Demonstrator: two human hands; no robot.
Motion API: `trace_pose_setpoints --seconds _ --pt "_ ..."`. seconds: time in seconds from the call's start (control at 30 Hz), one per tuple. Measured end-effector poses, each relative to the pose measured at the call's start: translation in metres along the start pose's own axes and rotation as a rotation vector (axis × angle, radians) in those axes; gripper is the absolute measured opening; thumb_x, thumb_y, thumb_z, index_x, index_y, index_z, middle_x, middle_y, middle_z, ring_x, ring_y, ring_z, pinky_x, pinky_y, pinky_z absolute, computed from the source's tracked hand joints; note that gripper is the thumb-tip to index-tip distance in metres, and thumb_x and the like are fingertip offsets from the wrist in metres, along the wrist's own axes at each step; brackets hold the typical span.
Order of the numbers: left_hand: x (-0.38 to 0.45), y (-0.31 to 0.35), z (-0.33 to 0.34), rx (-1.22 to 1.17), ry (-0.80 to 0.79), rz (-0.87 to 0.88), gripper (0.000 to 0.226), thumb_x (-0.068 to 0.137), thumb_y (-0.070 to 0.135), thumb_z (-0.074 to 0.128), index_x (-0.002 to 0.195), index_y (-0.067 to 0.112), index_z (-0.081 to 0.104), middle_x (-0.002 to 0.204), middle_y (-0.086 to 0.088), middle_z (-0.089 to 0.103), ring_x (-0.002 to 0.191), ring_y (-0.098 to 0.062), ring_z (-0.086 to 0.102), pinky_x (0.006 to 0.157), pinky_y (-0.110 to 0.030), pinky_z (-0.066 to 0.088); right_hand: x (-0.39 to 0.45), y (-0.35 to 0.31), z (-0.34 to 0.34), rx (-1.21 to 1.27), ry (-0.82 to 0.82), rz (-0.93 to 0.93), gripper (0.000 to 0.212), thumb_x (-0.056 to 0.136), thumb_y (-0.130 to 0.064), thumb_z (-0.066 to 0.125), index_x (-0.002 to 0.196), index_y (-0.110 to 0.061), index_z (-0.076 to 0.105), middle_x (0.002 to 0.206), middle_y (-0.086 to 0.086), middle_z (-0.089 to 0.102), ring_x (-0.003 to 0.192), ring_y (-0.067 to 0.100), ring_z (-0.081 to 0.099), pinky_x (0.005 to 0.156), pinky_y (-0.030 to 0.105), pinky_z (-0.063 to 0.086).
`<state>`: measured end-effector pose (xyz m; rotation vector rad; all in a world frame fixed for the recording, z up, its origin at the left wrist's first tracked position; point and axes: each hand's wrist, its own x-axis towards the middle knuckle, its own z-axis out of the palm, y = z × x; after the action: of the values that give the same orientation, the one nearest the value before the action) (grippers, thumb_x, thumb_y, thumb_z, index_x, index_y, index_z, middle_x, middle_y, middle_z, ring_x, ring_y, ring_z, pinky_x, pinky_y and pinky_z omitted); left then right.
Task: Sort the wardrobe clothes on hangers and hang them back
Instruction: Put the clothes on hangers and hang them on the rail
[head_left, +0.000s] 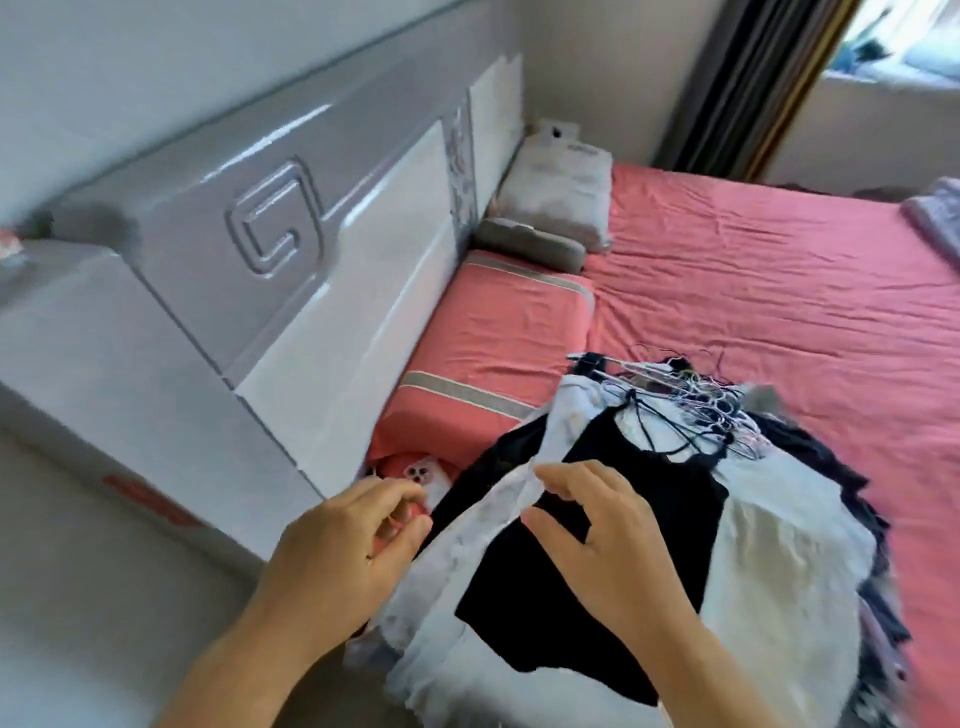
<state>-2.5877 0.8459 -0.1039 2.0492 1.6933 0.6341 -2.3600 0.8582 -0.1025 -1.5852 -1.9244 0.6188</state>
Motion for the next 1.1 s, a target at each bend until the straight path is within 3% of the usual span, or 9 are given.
trace_pose_setpoints --seconds 0.17,0.33,0.5,0.6,0.67,0.93,1.03,1.1 --pt "0.062 0.033 0.045 -0.056 -0.159 0.136 0.023 0.084 0.050 0.054 0.102 0.039 0.062 0.084 0.023 0.059 0.089 0.003 0.055 0.065 -0.013 0.046 -0.007 0.054 -0.035 -0.055 0.140 0.219 0.034 0.082 -0.028 0.070 0.115 -0.026 0.064 0.100 -0.022 0.057 0.101 -0.001 0.052 0.080 0.007 0.038" --pt "0.124 0.069 0.099 -0.095 -0.258 0.167 0.026 0.076 0.052 0.047 0.096 0.043 0.060 0.086 0.022 0.059 0.085 0.002 0.057 0.067 -0.019 0.047 0.004 0.127 -0.064 -0.035 0.219 0.386 0.030 0.083 -0.029 0.068 0.112 -0.027 0.064 0.096 -0.025 0.054 0.093 -0.007 0.051 0.074 0.003 0.036" --pt "0.187 0.103 0.156 -0.091 -0.325 0.117 0.033 0.073 0.061 0.042 0.096 0.045 0.059 0.088 0.026 0.058 0.090 0.003 0.055 0.072 -0.019 0.046 0.038 0.215 -0.087 0.002 0.240 0.502 0.026 0.083 -0.023 0.069 0.108 -0.019 0.067 0.094 -0.014 0.060 0.091 0.004 0.054 0.074 0.011 0.036" --pt "0.219 0.113 0.194 -0.035 -0.384 0.066 0.016 0.085 0.048 0.056 0.100 0.042 0.060 0.094 0.029 0.056 0.092 0.004 0.055 0.073 -0.012 0.041 0.063 0.267 -0.094 0.012 0.205 0.536 0.024 0.083 -0.020 0.069 0.107 -0.016 0.067 0.092 -0.011 0.059 0.095 0.012 0.056 0.076 0.019 0.037" --pt "0.240 0.114 0.222 -0.003 -0.419 0.032 0.017 0.088 0.041 0.058 0.104 0.041 0.060 0.096 0.030 0.055 0.091 0.005 0.055 0.075 -0.012 0.041 0.080 0.303 -0.096 0.004 0.175 0.538 0.025 0.083 -0.020 0.069 0.108 -0.015 0.067 0.093 -0.010 0.060 0.096 0.014 0.056 0.078 0.020 0.037" --pt "0.301 0.116 0.297 0.045 -0.506 -0.151 0.016 0.089 0.037 0.056 0.104 0.037 0.061 0.099 0.023 0.056 0.087 0.007 0.055 0.082 -0.023 0.047 0.135 0.411 -0.081 0.006 0.012 0.579 0.028 0.087 -0.024 0.064 0.114 -0.015 0.063 0.103 -0.006 0.059 0.105 0.016 0.052 0.080 0.021 0.035" --pt "0.314 0.114 0.321 0.044 -0.509 -0.200 0.017 0.090 0.036 0.056 0.106 0.034 0.061 0.101 0.022 0.057 0.088 0.006 0.055 0.082 -0.021 0.046 0.151 0.443 -0.068 -0.022 0.000 0.595 0.030 0.087 -0.022 0.063 0.115 -0.010 0.062 0.112 0.002 0.058 0.110 0.023 0.047 0.092 0.029 0.039" --pt "0.319 0.114 0.331 0.041 -0.524 -0.216 0.015 0.090 0.037 0.056 0.105 0.036 0.060 0.102 0.021 0.057 0.088 0.005 0.055 0.081 -0.021 0.046 0.162 0.458 -0.061 -0.068 0.006 0.593 0.028 0.087 -0.019 0.062 0.113 -0.007 0.062 0.112 0.007 0.058 0.107 0.030 0.047 0.091 0.037 0.039"
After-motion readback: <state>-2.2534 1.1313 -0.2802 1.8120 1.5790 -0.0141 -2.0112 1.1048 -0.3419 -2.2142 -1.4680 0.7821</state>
